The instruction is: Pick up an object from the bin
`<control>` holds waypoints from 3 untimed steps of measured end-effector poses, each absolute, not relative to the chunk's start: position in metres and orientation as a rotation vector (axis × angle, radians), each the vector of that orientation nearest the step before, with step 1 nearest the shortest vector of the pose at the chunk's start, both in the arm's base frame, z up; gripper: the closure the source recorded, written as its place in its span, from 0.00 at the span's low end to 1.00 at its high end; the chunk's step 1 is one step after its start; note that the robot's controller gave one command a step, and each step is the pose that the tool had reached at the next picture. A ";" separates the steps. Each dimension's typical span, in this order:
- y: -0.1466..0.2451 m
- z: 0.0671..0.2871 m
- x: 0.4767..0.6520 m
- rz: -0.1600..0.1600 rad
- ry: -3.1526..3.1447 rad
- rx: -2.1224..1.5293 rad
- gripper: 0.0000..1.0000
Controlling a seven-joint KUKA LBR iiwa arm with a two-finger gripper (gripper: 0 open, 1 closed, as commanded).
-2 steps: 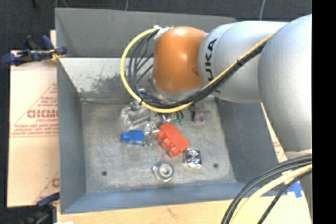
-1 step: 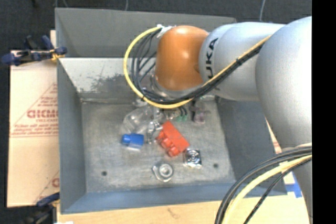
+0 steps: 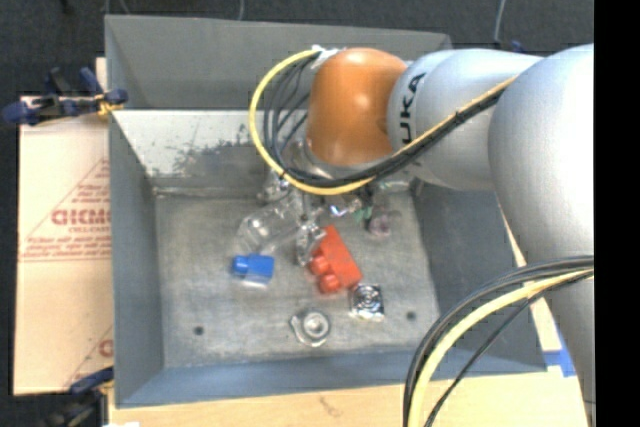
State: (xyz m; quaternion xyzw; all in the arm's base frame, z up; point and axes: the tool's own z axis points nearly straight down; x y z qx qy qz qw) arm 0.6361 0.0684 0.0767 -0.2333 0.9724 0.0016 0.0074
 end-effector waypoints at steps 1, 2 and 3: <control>0.068 0.078 0.637 0.004 3.038 -0.726 1.00; 0.068 0.102 0.638 0.001 3.052 -0.724 1.00; 0.067 0.144 0.639 -0.002 3.053 -0.716 1.00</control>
Offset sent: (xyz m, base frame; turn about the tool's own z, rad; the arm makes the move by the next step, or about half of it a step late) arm 0.0000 0.0000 0.0000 0.0000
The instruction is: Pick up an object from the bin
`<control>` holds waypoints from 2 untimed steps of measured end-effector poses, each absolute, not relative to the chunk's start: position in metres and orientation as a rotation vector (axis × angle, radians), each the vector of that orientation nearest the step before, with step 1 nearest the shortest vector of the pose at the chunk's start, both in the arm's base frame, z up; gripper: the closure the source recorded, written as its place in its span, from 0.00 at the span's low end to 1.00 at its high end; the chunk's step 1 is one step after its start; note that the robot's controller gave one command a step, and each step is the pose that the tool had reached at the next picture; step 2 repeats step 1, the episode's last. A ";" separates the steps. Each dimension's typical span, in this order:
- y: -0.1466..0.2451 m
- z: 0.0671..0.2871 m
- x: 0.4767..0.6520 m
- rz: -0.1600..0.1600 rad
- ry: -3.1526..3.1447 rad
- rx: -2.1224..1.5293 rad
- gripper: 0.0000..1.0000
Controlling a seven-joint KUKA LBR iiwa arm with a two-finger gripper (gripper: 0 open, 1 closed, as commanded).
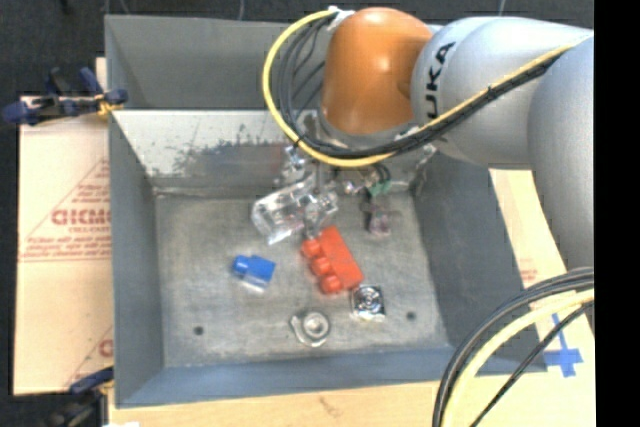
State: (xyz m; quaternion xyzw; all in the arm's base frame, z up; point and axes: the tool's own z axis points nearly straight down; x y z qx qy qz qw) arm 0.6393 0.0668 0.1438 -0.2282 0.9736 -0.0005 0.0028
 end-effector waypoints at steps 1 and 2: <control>0.066 0.160 0.640 0.000 3.057 -0.709 1.00; 0.066 0.160 0.640 0.000 3.057 -0.709 1.00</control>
Offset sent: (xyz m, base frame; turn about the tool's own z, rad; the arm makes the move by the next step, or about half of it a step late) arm -0.0001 0.0001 0.0164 0.0000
